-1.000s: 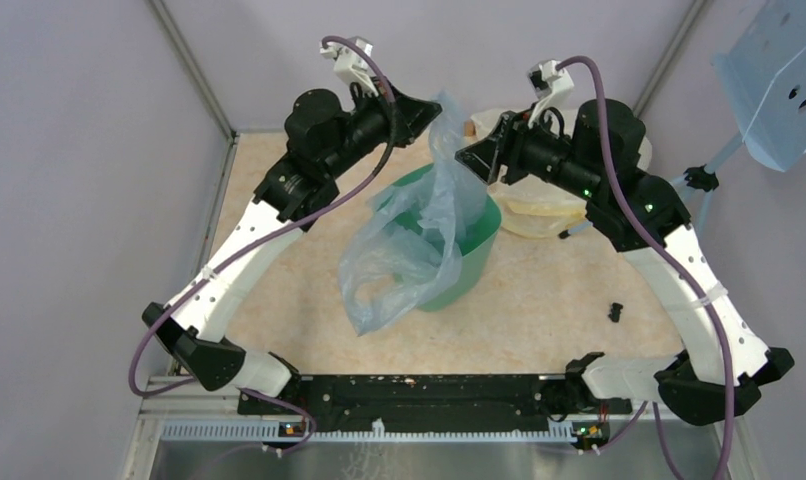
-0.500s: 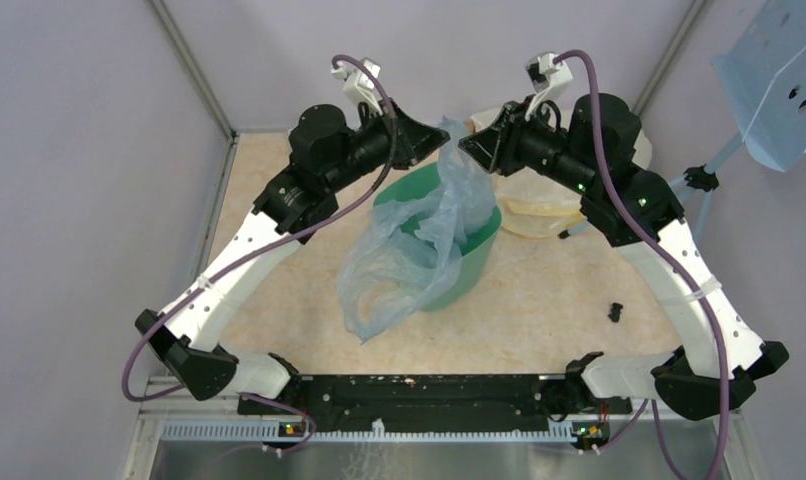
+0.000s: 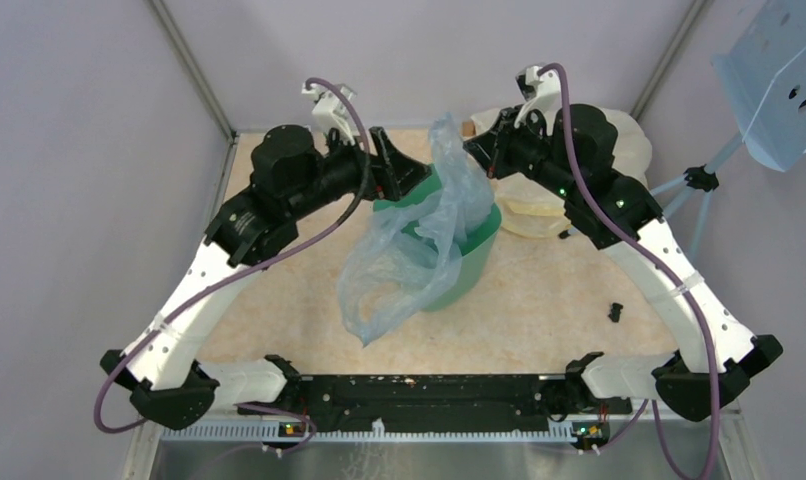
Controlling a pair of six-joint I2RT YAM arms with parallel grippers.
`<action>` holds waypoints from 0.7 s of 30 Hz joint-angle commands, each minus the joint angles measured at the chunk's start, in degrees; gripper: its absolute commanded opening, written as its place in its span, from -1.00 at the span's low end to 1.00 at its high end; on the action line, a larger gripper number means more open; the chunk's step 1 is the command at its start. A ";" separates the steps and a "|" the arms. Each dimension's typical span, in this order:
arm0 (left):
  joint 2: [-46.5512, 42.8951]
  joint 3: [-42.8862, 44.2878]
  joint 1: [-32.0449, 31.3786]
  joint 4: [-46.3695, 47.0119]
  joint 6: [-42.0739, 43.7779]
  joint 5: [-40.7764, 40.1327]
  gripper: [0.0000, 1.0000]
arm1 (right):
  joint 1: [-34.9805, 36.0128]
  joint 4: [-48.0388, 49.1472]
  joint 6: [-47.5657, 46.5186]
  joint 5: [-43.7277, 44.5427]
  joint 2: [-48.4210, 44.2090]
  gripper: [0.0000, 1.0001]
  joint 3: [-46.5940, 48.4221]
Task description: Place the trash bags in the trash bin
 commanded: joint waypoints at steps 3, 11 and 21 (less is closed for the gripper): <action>-12.22 -5.99 -0.15 -17.52 5.24 -10.65 0.97 | 0.62 6.25 -1.18 4.14 -2.90 -1.00 -2.18; -29.17 -18.65 -0.16 -27.92 -6.72 -15.98 0.97 | 0.61 9.92 -1.08 8.37 -3.78 -1.00 -5.06; -36.41 -37.49 -0.15 -22.39 -18.99 -2.95 0.85 | 0.61 12.08 0.33 8.60 -3.59 -1.00 -6.53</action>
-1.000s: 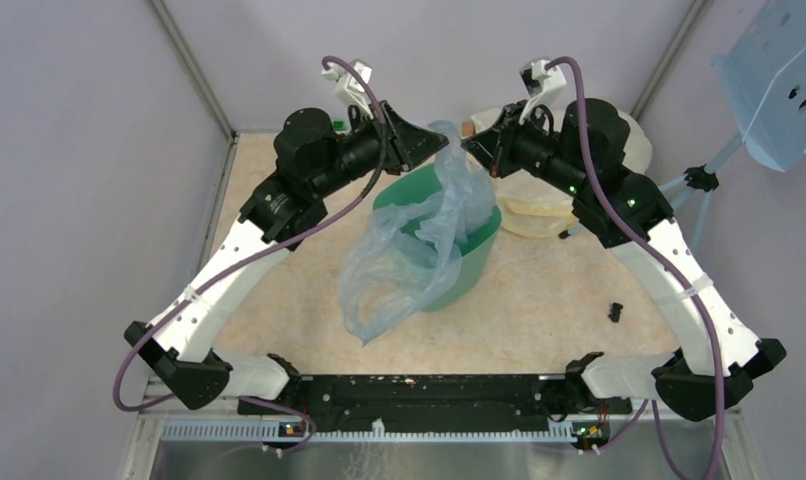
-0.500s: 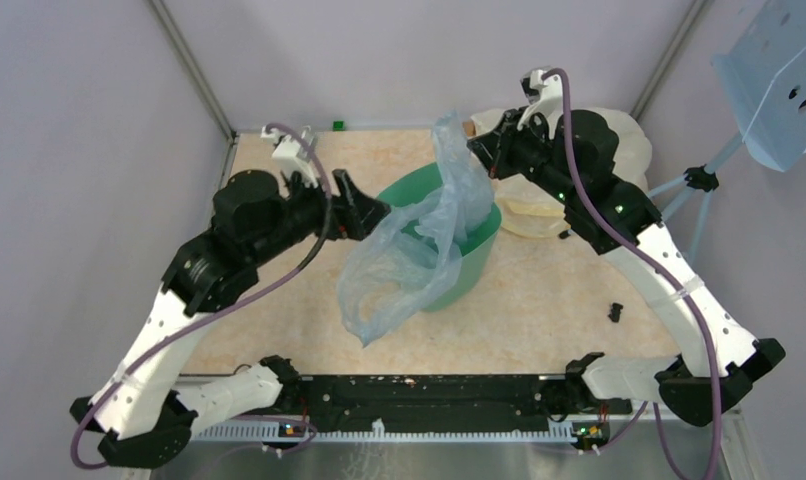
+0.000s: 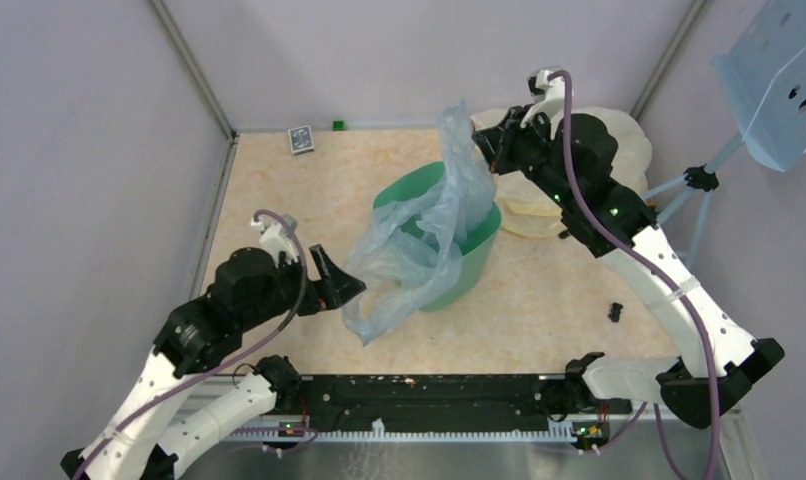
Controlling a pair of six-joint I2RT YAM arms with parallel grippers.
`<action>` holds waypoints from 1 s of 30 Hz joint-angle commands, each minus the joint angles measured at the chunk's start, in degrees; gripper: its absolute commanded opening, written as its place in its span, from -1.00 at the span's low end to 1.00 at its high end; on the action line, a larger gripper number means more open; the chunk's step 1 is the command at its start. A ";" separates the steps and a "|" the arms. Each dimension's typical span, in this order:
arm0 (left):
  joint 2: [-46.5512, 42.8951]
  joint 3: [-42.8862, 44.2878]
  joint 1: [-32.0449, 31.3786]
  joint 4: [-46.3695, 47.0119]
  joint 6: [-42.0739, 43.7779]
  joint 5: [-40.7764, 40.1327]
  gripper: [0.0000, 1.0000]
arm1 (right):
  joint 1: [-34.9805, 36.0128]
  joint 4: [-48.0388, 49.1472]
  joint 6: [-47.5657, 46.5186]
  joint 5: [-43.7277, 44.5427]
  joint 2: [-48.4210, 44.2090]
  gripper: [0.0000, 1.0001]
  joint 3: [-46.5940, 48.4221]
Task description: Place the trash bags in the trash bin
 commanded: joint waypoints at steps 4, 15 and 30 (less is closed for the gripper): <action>0.36 -10.18 -0.19 6.43 -6.29 0.98 0.04 | 0.54 3.83 -0.21 1.62 -1.89 -1.00 -0.84; 18.30 15.35 -0.09 0.01 12.98 -18.90 -1.00 | 0.52 6.61 -8.84 3.45 -4.65 -1.00 0.31; 27.60 23.36 0.83 3.49 18.89 -12.93 -1.00 | 0.51 -0.91 -4.47 -1.96 -14.16 -0.20 0.79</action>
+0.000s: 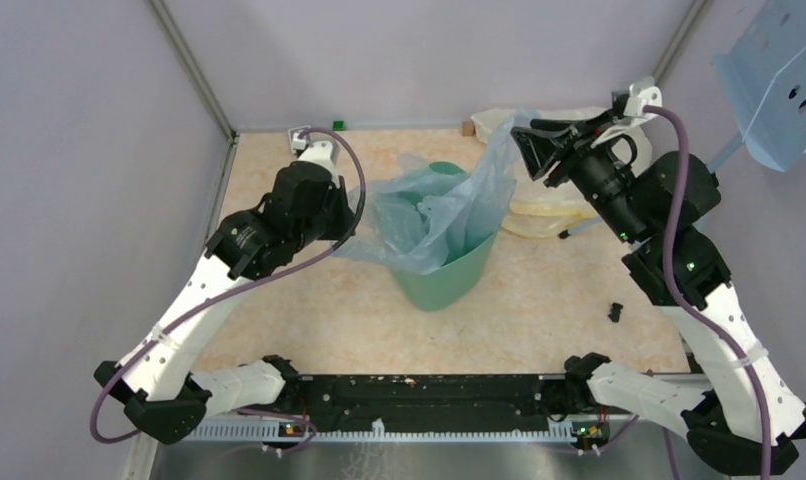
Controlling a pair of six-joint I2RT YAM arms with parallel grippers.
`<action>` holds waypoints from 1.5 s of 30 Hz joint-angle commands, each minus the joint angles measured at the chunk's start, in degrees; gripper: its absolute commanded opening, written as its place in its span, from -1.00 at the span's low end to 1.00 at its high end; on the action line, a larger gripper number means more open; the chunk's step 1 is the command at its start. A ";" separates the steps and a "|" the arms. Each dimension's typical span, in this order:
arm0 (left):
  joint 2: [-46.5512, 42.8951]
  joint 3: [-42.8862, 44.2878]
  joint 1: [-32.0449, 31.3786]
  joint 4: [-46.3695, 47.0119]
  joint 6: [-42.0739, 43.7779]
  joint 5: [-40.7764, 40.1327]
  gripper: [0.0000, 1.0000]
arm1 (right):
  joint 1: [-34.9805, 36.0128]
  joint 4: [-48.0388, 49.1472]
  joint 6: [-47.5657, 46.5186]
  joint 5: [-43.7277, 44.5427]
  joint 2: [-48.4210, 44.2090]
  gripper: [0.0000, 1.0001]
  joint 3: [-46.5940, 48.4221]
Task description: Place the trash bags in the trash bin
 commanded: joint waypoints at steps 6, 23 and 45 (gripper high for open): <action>-6.57 -0.61 0.14 5.25 -0.26 7.95 -1.00 | 0.70 -10.29 15.32 -6.69 -0.43 0.10 2.96; -9.16 -3.96 0.14 9.67 -0.93 17.86 -1.00 | 0.77 -35.10 41.05 28.33 13.37 0.34 17.04; -7.73 -0.32 0.09 4.54 2.46 6.28 -1.00 | -1.33 -35.70 39.86 24.86 27.87 -1.00 25.53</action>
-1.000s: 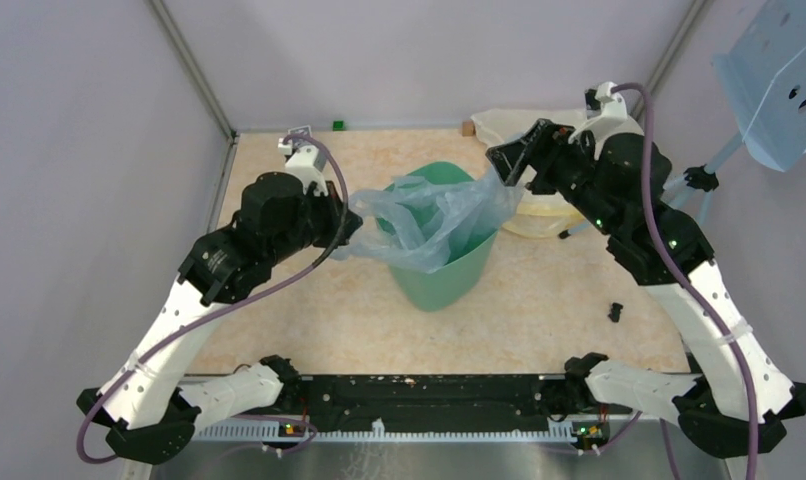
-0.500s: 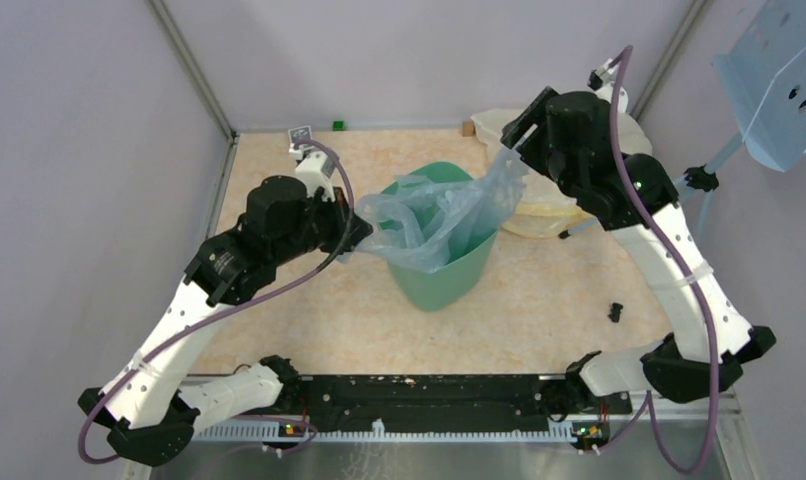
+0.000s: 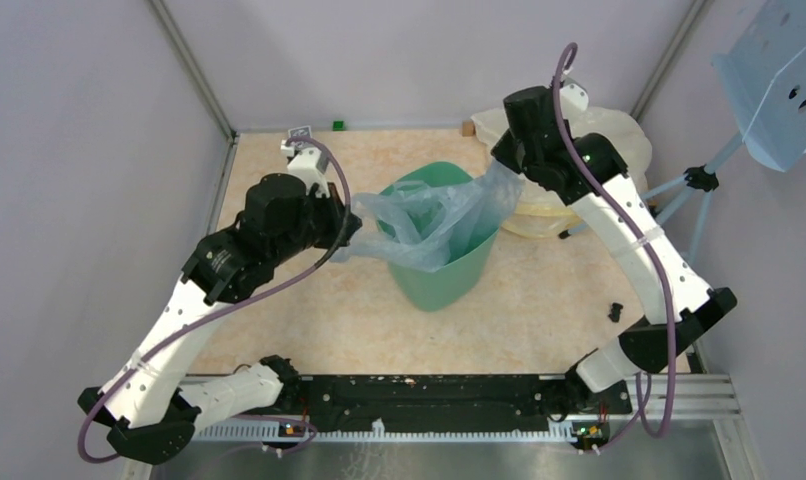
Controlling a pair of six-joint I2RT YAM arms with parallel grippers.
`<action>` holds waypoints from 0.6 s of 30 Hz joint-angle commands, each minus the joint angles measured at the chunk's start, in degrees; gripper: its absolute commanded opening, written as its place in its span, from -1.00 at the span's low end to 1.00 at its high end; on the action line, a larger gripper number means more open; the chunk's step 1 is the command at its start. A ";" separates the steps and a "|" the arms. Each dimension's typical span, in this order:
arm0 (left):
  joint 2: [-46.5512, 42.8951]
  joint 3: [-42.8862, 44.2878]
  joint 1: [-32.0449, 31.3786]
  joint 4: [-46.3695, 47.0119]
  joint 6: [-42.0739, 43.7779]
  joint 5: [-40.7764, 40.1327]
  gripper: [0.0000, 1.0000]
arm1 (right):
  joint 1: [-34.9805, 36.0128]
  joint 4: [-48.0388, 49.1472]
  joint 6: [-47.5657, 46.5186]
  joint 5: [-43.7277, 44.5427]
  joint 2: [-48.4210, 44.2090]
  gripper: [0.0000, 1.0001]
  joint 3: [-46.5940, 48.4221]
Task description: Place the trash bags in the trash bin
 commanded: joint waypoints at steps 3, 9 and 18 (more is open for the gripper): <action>1.13 5.41 0.18 -2.43 3.67 -8.98 -1.00 | -1.32 14.28 -10.33 -9.35 -8.80 -1.00 -5.12; 8.05 12.30 1.79 -10.05 7.40 -25.20 -1.00 | -2.37 30.19 -20.95 -24.57 -22.52 -1.00 -21.00; 13.68 15.12 15.81 -6.68 12.40 -10.62 -1.00 | -2.88 35.70 -26.35 -45.93 -38.18 -1.00 -38.13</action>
